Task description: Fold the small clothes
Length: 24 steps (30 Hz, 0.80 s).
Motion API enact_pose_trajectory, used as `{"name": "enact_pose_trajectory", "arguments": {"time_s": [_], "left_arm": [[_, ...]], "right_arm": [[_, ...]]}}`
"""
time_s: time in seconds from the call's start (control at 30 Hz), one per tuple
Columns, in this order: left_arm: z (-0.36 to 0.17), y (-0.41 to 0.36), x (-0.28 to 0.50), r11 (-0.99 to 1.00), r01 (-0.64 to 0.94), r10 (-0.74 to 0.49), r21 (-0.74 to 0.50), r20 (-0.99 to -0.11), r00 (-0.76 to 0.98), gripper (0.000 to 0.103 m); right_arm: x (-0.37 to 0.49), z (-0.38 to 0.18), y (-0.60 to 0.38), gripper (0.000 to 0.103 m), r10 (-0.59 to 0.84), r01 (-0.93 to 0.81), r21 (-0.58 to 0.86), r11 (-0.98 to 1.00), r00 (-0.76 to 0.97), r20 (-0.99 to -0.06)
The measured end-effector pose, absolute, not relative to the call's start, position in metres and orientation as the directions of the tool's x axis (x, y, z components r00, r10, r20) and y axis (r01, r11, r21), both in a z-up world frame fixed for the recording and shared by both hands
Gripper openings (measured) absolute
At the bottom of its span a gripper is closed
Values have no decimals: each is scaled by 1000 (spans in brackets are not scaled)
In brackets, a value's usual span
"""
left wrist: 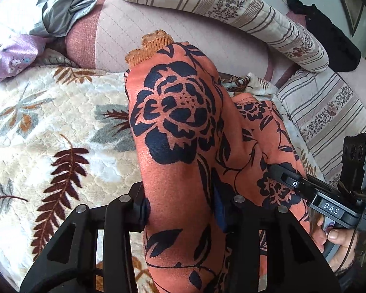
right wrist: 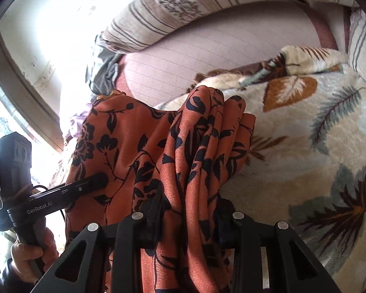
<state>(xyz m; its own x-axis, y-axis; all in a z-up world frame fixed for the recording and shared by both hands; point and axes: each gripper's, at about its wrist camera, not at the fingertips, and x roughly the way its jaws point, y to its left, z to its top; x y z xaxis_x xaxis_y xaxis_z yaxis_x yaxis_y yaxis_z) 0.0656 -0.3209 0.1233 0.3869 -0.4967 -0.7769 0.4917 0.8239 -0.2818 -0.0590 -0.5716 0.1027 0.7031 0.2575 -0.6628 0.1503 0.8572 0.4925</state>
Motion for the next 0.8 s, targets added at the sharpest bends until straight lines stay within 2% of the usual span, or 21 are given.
{"name": "enact_pose_trajectory", "arguments": {"time_s": [0.2,0.37,0.57,0.8], "left_arm": [[148,-278,53,849,459,-465,-263,-785,410,41],[148,-236,43,870,422,-439,-255,-791,426,41],[129,-198,39,881,378,-435,-283,-799,415,41],[92,-193,46,890,353,-421,-288,-816,396,41]], "right_arm": [[-56,129,-536,31,297,83,494,865,710,-639],[-49,134,-497,31,338,33,500,866,698,-631],[-44,130,-453,31,353,-4,471,882,667,-656],[-36,109,-423,31,297,8,392,920,639,-710]]}}
